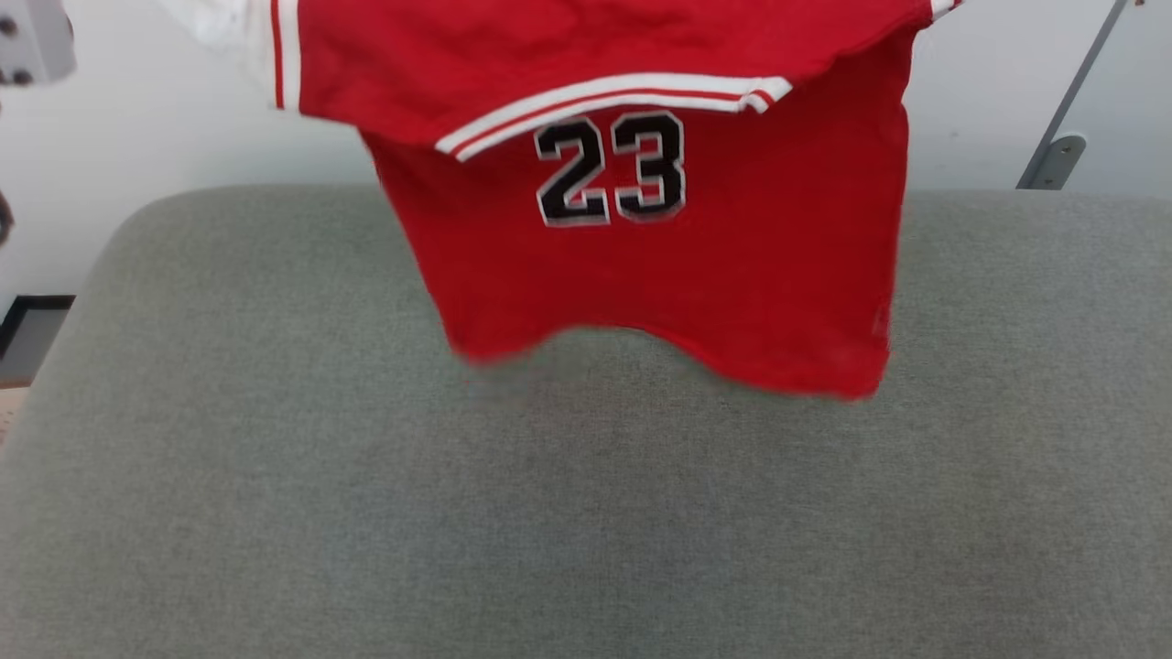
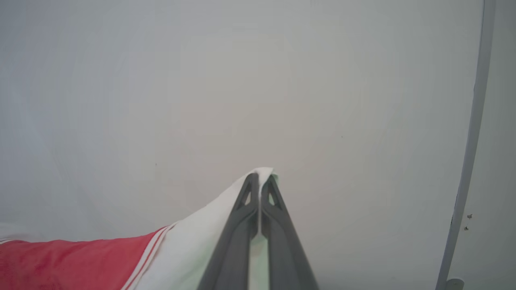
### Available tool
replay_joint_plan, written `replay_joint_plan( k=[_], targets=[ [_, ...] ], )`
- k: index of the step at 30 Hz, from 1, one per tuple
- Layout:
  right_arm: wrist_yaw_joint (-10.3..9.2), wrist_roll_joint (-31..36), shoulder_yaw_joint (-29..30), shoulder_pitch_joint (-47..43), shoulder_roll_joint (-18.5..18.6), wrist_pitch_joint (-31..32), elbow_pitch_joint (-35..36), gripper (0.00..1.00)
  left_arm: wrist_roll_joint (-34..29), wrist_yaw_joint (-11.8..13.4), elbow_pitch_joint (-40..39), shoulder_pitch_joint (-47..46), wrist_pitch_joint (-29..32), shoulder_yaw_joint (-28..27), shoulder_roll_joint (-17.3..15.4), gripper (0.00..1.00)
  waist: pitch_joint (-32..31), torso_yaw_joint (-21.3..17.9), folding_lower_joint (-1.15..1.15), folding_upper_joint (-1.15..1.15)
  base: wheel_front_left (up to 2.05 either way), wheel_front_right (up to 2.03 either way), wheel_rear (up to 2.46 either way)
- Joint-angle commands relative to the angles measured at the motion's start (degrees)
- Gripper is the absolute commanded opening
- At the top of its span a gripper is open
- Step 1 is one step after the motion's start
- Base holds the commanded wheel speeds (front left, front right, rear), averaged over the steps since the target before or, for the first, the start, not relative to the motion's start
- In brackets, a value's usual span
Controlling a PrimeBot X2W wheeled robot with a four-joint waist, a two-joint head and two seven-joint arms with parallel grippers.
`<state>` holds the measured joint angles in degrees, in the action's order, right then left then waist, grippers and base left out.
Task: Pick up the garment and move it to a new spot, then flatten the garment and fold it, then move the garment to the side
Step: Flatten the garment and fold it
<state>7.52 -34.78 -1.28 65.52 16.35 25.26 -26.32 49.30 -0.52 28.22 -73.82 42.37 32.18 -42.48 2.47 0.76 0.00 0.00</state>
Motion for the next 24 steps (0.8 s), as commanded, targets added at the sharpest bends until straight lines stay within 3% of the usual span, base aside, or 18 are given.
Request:
replay_joint_plan(
  k=[1,7,14,19,24],
  targets=[
    [-0.07,-0.51,-0.25,1.23,0.25,-0.24,-0.6,0.0,-0.44,-0.55,0.45,-1.04,-0.17,-0.04,0.32,0.0,0.28,0.24,0.0,0.0,0.0,0.0,0.0],
    [-0.07,-0.33,-1.44,4.64,0.68,-2.11,-2.1,0.0,-1.96,-1.66,1.88,-4.78,-2.81,0.24,1.54,0.0,4.33,0.7,0.0,0.0,0.0,0.0,0.0],
    [-0.07,3.21,-3.03,11.52,0.01,-8.66,-5.93,0.0,-4.46,-2.52,5.81,-11.04,-8.58,0.43,5.02,0.0,14.17,0.65,0.0,0.0,0.0,0.0,0.0],
    [-0.07,9.92,-6.73,18.9,0.47,-19.79,-10.0,0.0,-8.64,-2.02,10.22,-18.86,-16.64,0.93,8.47,0.0,21.97,0.9,0.0,0.0,0.0,0.0,0.0],
    [-0.07,21.74,-7.22,26.41,1.82,-37.73,-14.13,0.0,-13.8,0.56,15.29,-27.14,-31.87,0.13,12.09,0.0,28.38,1.99,0.0,0.0,0.0,0.0,0.0]
  ],
)
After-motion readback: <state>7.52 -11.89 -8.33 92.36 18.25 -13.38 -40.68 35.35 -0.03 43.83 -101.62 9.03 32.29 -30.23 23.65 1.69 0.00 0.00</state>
